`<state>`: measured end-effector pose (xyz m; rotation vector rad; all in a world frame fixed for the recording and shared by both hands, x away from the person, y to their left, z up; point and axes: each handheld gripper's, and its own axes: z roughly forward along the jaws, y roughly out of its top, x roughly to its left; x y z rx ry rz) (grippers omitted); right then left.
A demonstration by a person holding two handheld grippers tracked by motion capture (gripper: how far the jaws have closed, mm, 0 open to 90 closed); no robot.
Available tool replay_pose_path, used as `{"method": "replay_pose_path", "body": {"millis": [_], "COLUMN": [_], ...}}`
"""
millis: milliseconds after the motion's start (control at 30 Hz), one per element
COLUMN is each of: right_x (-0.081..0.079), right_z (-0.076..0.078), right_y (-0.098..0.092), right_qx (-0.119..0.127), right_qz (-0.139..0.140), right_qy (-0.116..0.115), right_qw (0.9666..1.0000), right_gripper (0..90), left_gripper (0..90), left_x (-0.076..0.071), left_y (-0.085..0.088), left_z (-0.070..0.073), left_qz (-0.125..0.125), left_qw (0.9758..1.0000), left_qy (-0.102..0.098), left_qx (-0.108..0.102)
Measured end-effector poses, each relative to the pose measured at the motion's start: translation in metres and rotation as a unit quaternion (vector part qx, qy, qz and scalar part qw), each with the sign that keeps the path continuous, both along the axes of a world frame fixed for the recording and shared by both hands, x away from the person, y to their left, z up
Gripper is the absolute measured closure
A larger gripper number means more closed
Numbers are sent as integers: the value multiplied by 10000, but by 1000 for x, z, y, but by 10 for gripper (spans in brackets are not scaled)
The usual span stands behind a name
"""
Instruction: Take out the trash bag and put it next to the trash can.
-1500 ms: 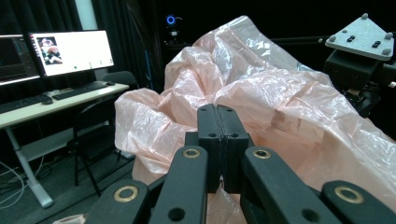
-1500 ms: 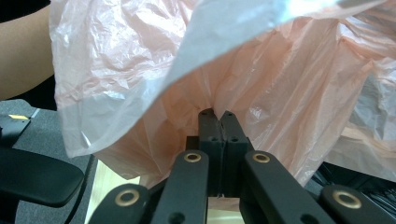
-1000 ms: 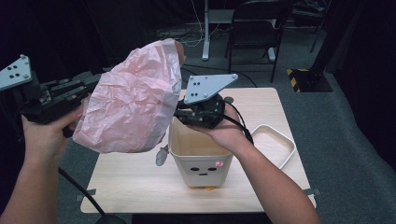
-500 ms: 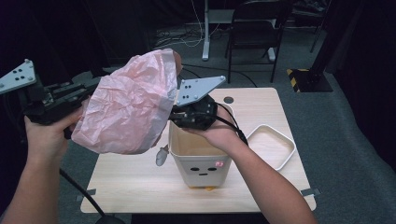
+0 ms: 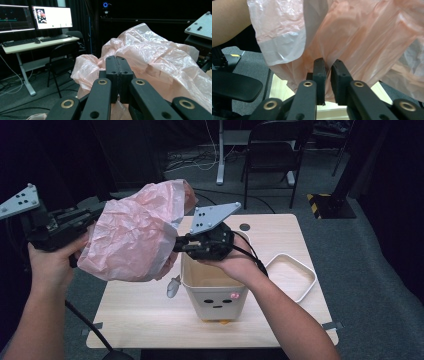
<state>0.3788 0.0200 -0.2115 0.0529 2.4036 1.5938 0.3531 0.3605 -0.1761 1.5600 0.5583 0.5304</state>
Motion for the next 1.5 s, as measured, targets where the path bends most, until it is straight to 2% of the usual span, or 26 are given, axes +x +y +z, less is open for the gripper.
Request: {"method": "replay_pose_path", "body": {"millis": [200, 400, 600, 700, 1033, 1500], "right_x": [1, -1, -5, -7, -12, -19], "right_z": [1, 1, 2, 3, 1, -4], "right_y": [-8, -16, -22, -27, -44, -67], "right_qx": [45, 51, 54, 73, 131, 308], "right_qz": [-114, -201, -238, -348, -562, -677], "right_qy": [32, -1, -45, -135, -209, -240], "right_qw": [9999, 9998, 9997, 9993, 9981, 9969], "right_gripper": [765, 754, 730, 693, 635, 617], "left_gripper": [898, 898, 898, 898, 898, 898], "left_x": [9, 18, 25, 27, 35, 47], "left_y": [-2, -2, 4, 5, 4, 0], "left_z": [-15, -36, -51, -60, -86, -110], "left_qz": [-3, 136, 267, 265, 163, 238], "left_qw": [9998, 9990, 9981, 9976, 9966, 9945], "left_qy": [190, 377, 538, 617, 796, 999], "left_qx": [52, 179, 164, 148, 114, 205]}}
